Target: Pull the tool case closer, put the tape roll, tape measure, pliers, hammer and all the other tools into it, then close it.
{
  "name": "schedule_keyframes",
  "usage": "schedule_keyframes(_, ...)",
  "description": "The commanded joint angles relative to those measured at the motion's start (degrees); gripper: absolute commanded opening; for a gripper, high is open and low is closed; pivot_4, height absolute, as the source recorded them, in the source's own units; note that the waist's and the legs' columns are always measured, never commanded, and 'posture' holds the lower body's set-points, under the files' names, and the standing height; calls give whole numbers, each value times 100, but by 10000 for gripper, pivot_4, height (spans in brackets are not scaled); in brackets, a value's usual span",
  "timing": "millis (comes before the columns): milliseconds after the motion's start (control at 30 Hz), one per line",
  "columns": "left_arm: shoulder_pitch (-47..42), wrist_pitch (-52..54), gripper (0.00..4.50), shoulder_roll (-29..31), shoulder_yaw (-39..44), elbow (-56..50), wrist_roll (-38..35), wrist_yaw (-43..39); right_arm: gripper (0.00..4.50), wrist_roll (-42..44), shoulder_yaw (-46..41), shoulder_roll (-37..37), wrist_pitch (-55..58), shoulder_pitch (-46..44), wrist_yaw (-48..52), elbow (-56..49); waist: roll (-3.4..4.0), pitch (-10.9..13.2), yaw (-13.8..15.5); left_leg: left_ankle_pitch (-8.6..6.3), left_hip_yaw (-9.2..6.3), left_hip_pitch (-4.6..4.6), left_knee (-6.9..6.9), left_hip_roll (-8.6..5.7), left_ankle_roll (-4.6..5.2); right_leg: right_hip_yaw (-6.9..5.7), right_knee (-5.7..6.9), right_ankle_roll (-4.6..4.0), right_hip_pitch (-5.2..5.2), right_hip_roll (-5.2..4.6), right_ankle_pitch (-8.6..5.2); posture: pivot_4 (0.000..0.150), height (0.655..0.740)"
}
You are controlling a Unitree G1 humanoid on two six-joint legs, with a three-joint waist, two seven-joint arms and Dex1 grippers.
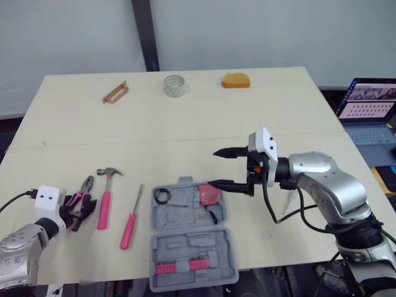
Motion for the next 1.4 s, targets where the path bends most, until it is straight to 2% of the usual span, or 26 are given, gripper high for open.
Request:
schedule_keyframes(33,152,226,42561,43,37,150,98,117,44831,38,-67,-5,-37,-53,76,-147,0,0,-23,0,0,0,0,0,0,0,0,0,0,0,0,1500,7400)
schedule_keyframes(100,153,259,37011,36,33,168,139,189,45000,42,-66,2,-29,-54,67,-160,0,0,-32,0,0,0,0,0,0,0,0,0,0,0,0,1500,7400)
schedule_keyframes(167,181,276,26958,21,37,155,134,198,45000,47,-65,5,-19,-47,60,-177,1,0,-33,0,0,1,-1,1,0,0,1,0,0,0,0,1500,7400)
schedule_keyframes(200,188,284,23923,17,39,150,127,196,45000,47,-63,8,-18,-47,58,-179,3,0,-38,0,0,1,-2,1,0,0,1,0,0,0,0,1500,7400)
schedule_keyframes(700,94,238,23995,261,495,-5,25,233,45000,178,-29,169,-37,-399,313,-140,4,1,-58,-2,20,1,-10,7,-3,-1,12,-4,-27,0,1,1500,7400)
schedule_keyframes(800,-66,331,23995,545,537,-259,-80,-5,45000,227,-29,156,-25,-555,483,-120,-4,4,-49,-3,24,-15,-8,7,-5,-1,14,-5,-43,0,2,1500,7400)
schedule_keyframes(900,-278,264,23995,869,389,-319,-52,-340,45000,216,-17,162,-52,-724,649,-14,-13,5,-35,-2,25,-68,20,8,-6,-3,43,-12,-96,0,6,1500,7400)
schedule_keyframes(1133,-1725,-234,23995,1670,-710,-454,-107,-2041,45000,-25,199,400,-228,-1499,898,583,-18,6,-36,-1,24,-82,26,7,-7,-12,42,-16,-104,-1,9,1500,7400)
schedule_keyframes(1267,-2689,-517,23995,1681,-1705,-539,67,-2938,45000,-251,465,532,-255,-1903,996,764,-17,6,-90,-1,30,-83,20,7,-7,-21,45,-15,-112,-1,10,1500,7400)
schedule_keyframes(1400,-3456,-638,23995,1464,-2577,-581,208,-3630,45000,-1063,1099,445,-456,-2280,1034,1045,-17,7,-167,-1,37,-84,17,7,-7,-28,50,-16,-123,-1,10,1500,7400)
